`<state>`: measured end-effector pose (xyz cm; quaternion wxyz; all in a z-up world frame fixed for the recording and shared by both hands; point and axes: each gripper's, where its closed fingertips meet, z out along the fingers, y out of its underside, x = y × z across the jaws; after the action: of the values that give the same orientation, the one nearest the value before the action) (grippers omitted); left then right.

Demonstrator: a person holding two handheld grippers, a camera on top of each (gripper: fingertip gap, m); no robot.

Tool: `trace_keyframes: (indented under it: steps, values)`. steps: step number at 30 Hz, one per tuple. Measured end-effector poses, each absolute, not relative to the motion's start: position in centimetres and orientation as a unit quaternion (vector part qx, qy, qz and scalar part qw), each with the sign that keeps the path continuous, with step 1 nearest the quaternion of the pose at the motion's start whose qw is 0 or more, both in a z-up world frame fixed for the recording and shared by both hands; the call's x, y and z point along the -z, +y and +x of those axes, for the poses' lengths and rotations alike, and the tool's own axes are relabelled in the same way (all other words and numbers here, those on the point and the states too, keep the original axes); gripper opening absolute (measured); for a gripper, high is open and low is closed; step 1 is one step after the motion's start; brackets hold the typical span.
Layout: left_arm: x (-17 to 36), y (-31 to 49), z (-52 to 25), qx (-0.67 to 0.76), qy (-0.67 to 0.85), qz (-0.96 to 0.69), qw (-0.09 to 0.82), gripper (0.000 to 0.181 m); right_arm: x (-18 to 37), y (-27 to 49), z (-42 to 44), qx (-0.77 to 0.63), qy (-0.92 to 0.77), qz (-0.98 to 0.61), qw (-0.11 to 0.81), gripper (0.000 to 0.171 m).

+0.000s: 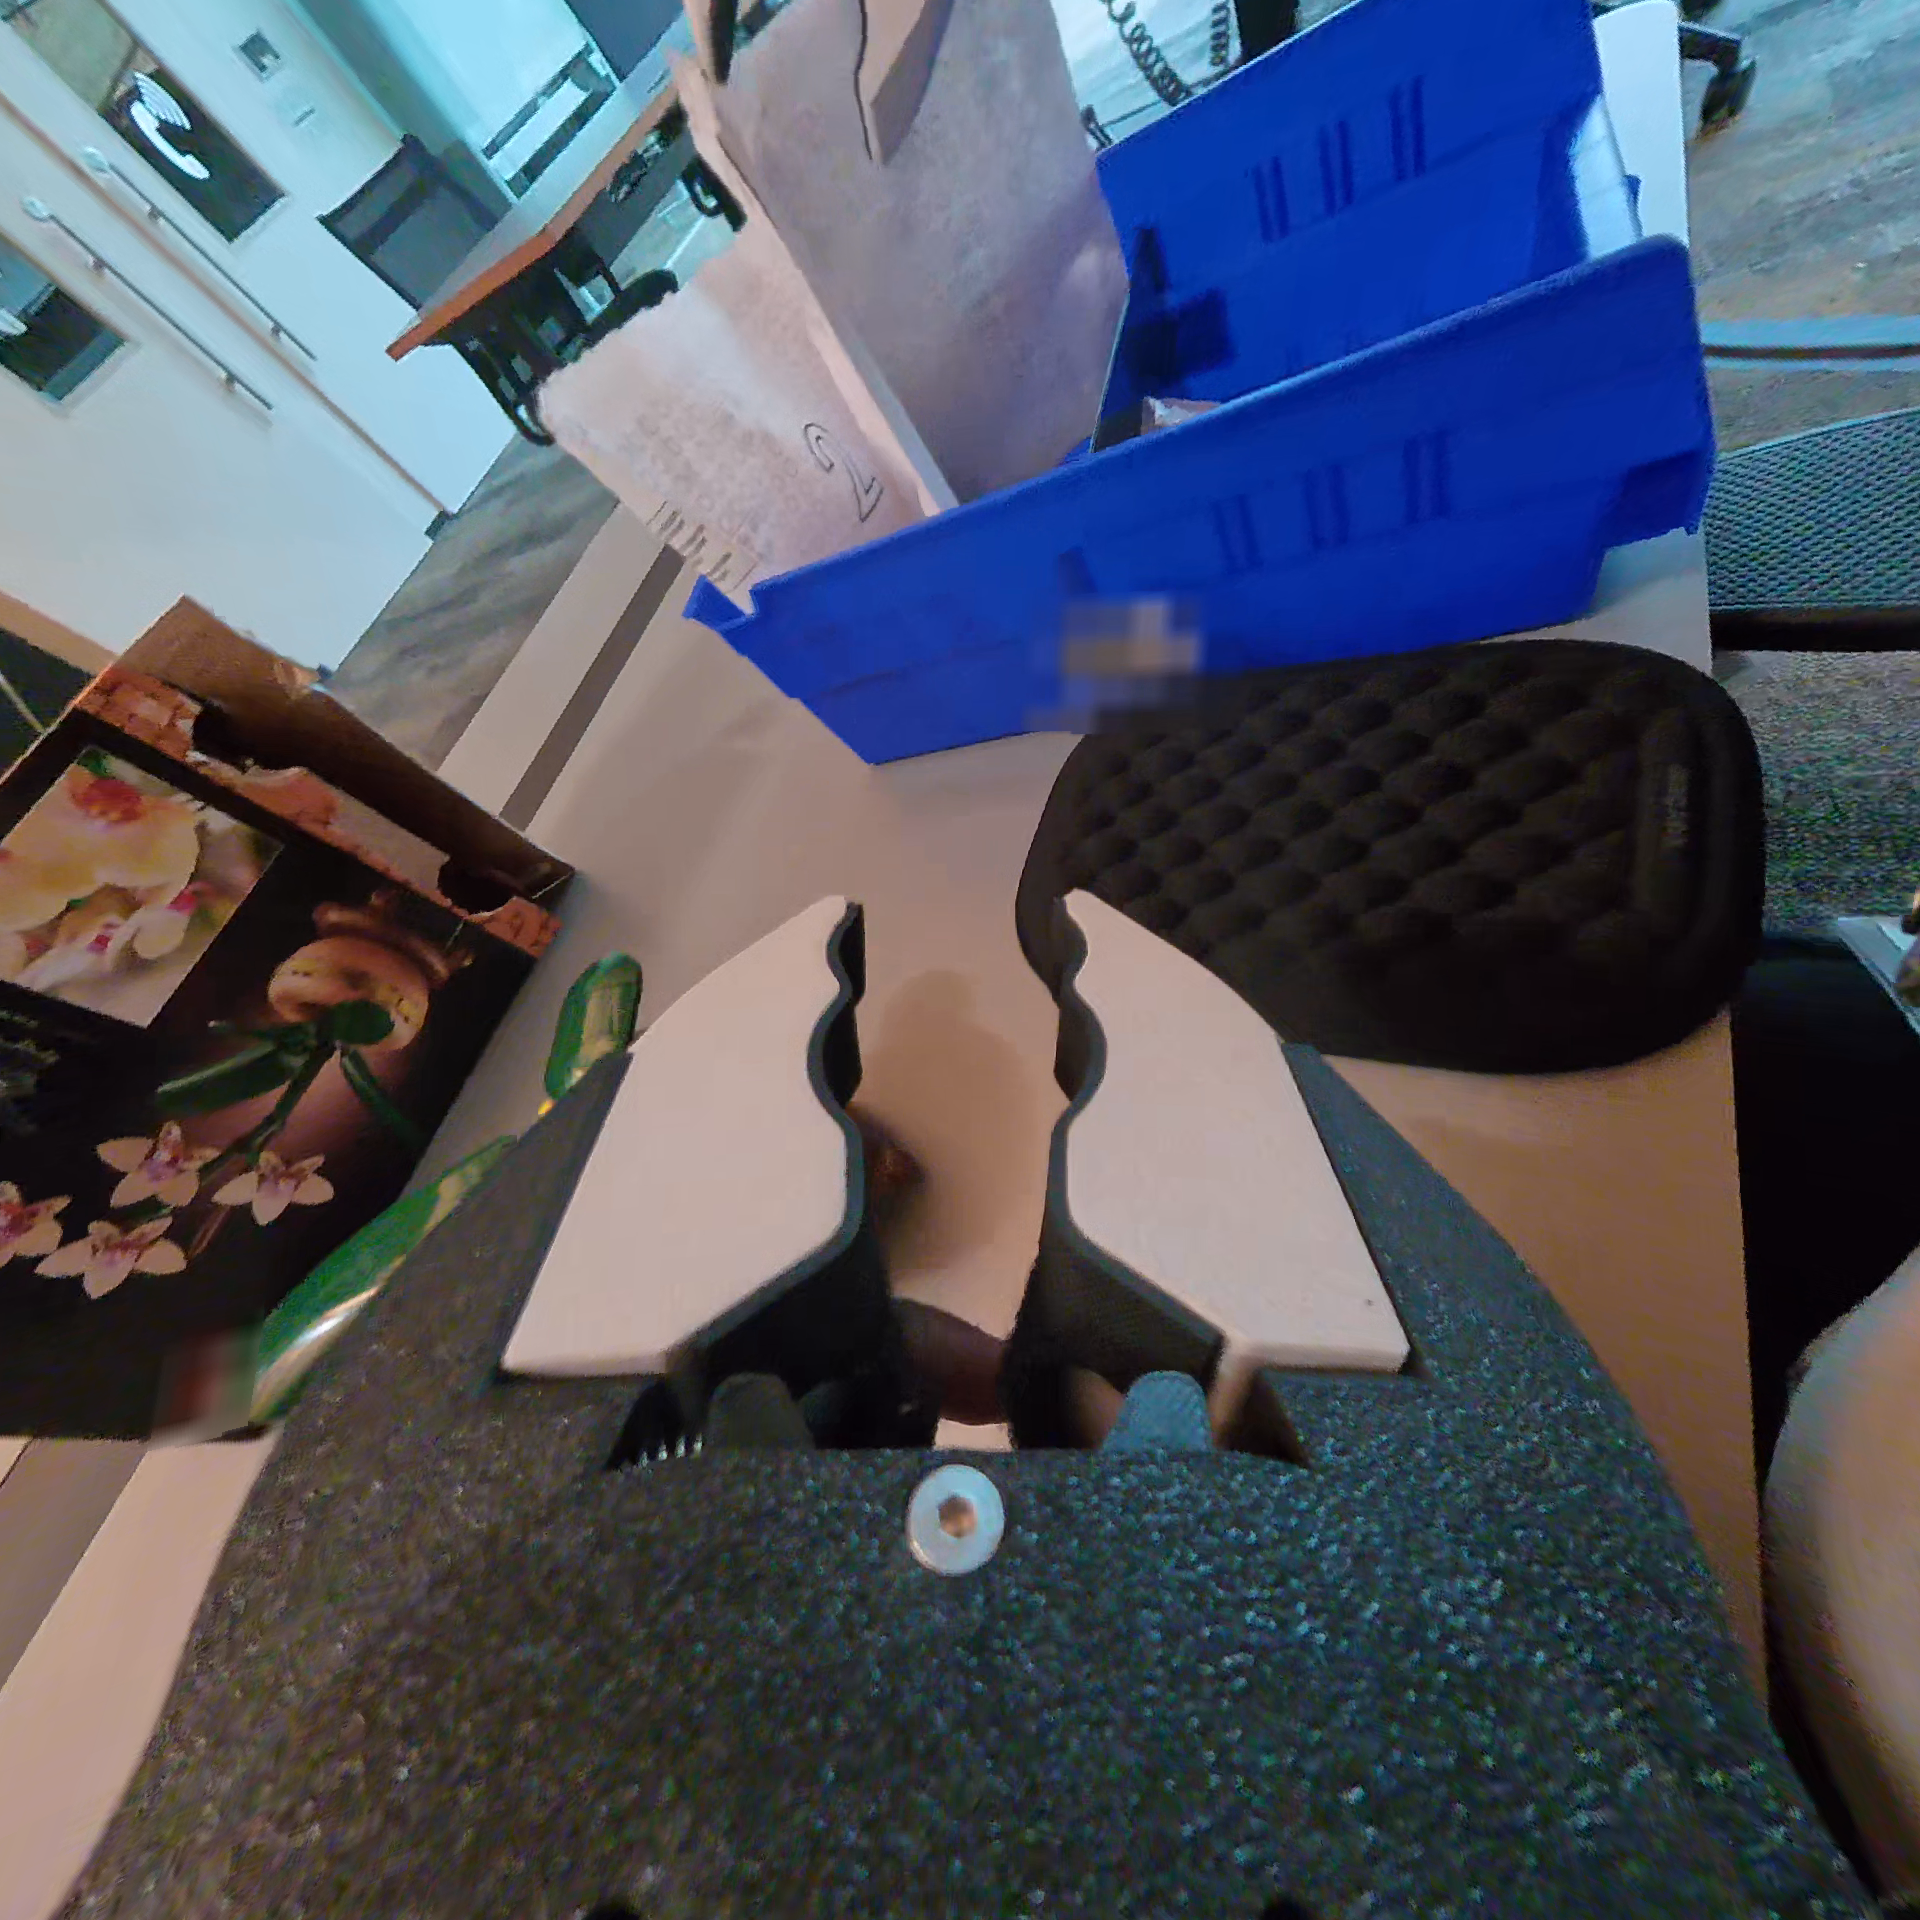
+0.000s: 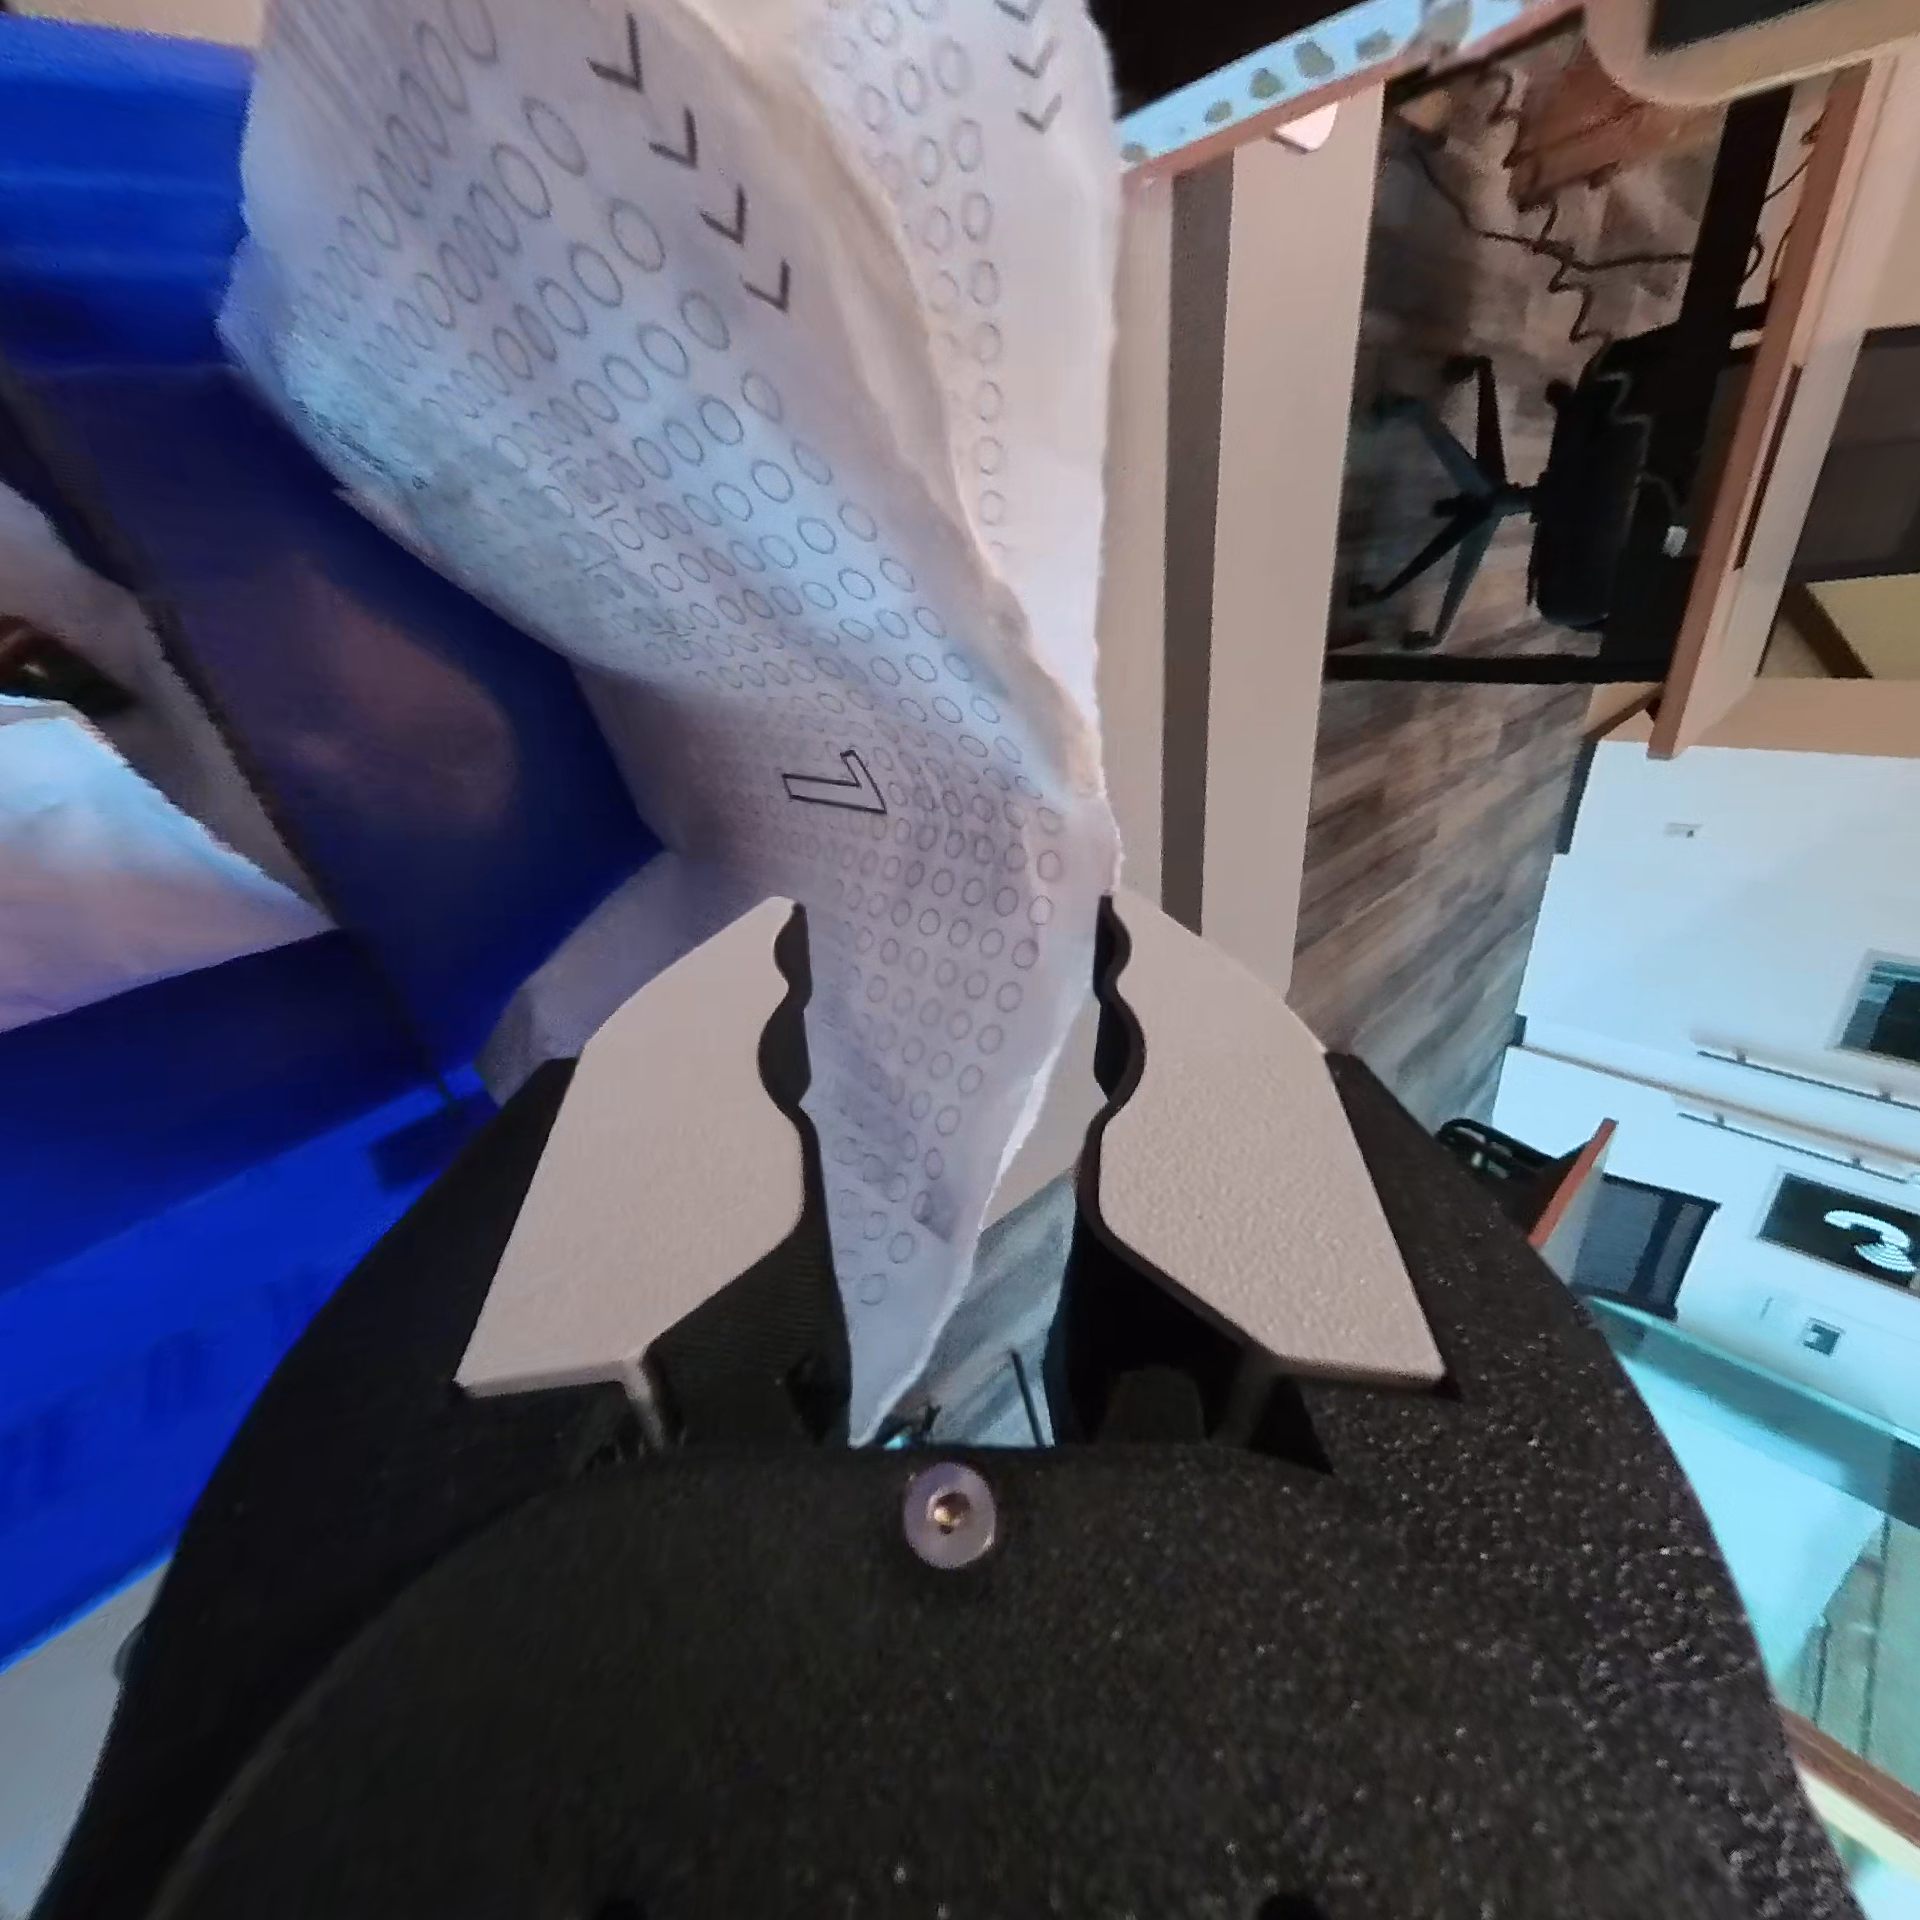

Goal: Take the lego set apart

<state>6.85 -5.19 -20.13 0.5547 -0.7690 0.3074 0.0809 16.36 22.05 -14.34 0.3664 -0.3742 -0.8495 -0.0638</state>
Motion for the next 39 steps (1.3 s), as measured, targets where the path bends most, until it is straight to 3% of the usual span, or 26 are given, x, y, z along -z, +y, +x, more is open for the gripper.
trace_keyframes:
  steps: [6, 9, 10, 12, 14, 18, 23, 24, 25, 26, 34, 39]
  values:
    - [20.1, -6.6, 5.5, -0.084, 0.285, -0.774, 0.560, 0.034, 11.1, 21.7, 15.2, 0.019, -0.832, -0.368, 0.415, 0.042]
    - [20.2, -7.0, 4.9, -0.085, 0.279, -0.775, 0.560, 0.034, 11.8, 21.6, 15.0, 0.037, -0.855, -0.354, 0.378, 0.043]
    - [20.1, -7.2, 4.7, -0.087, 0.279, -0.775, 0.560, 0.034, 11.7, 21.3, 14.7, 0.028, -0.865, -0.346, 0.363, 0.033]
    - [20.0, -7.4, 4.6, -0.090, 0.277, -0.775, 0.561, 0.034, 9.6, 20.8, 13.0, -0.030, -0.862, -0.346, 0.370, 0.023]
    - [19.7, -7.6, 4.4, -0.094, 0.275, -0.773, 0.563, 0.034, 7.5, 20.1, 10.9, -0.106, -0.858, -0.364, 0.347, 0.024]
    - [19.3, -8.0, 3.6, -0.101, 0.261, -0.773, 0.569, 0.034, 9.7, 21.5, 7.9, -0.079, -0.888, -0.393, 0.226, 0.035]
    - [19.5, -9.1, 1.6, -0.111, 0.242, -0.780, 0.566, 0.034, 17.7, 20.3, 9.2, -0.038, -0.886, -0.460, -0.036, 0.053]
    - [19.5, -9.3, 1.1, -0.111, 0.238, -0.781, 0.566, 0.034, 19.1, 20.2, 9.9, -0.015, -0.887, -0.456, -0.073, 0.040]
    - [19.5, -9.5, 0.7, -0.112, 0.234, -0.782, 0.566, 0.034, 20.2, 20.2, 10.6, 0.008, -0.891, -0.442, -0.105, 0.007]
    - [19.5, -9.6, 0.2, -0.113, 0.230, -0.783, 0.567, 0.035, 20.6, 19.9, 11.2, 0.022, -0.889, -0.437, -0.135, 0.000]
    - [16.2, -9.3, -1.6, -0.072, 0.176, -0.757, 0.626, 0.063, 11.8, 20.0, 7.3, 0.013, -0.909, -0.412, 0.060, 0.000]
    - [12.9, -7.4, -2.6, -0.084, 0.168, -0.735, 0.652, 0.067, 5.6, 17.6, 5.1, 0.037, -0.910, -0.387, 0.141, 0.000]
